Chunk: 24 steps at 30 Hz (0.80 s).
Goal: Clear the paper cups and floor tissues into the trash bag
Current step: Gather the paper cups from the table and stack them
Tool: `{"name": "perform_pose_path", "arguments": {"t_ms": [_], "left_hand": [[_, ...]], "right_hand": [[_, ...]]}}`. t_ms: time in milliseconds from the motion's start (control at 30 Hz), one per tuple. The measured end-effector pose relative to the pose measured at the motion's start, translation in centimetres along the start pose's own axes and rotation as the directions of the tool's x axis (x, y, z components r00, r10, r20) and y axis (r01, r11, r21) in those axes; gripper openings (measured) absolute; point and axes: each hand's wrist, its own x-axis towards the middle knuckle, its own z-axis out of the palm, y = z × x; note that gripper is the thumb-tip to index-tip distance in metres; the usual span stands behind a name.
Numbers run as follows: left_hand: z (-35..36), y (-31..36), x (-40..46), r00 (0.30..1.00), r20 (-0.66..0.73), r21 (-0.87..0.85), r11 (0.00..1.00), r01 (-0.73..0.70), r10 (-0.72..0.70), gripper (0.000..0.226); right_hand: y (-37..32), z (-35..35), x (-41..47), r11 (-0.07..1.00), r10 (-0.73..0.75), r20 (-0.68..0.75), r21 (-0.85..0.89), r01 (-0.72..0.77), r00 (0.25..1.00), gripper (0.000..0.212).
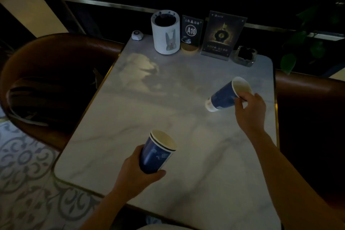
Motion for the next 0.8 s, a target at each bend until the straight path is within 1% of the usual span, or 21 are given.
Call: {"name": "perform_pose_path", "arguments": {"t_ms": [100, 267, 367, 467, 800], "left_hand": [[0.0, 0.0, 0.0, 1.000, 0.020, 0.008, 1.000, 0.004, -0.004, 0.081], [-0.3, -0.3, -0.1, 0.999, 0.041, 0.032, 0.999, -0.018, 0.017, 0.083], [-0.6, -0.6, -0.3, 0.999, 0.041, 0.050, 0.998, -0.031, 0.029, 0.083], [-1.0, -1.0, -0.4, 0.998, 0.050, 0.056, 0.997, -0.045, 0.042, 0.083], [-1.9, -2.0, -0.5, 0.989, 0.097, 0.064, 0.991, -0.115, 0.108, 0.082]], "right_hand": [[-2.0, -1.2, -1.8, 0.986, 0.031, 0.000, 0.165, -0.031, 1.000, 0.019], [-4.8, -2.4, -5.0, 0.960, 0.073, 0.021, 0.268, -0.076, 0.997, 0.016], [-5.9, -2.8, -6.4, 0.948, 0.099, 0.037, 0.300, -0.106, 0.994, 0.016], [-7.2, -3.3, -7.2, 0.938, 0.093, 0.033, 0.333, -0.099, 0.995, 0.012], [-11.2, -3.3, -11.3, 0.908, -0.003, 0.136, 0.416, -0.054, 0.991, 0.003]]}}
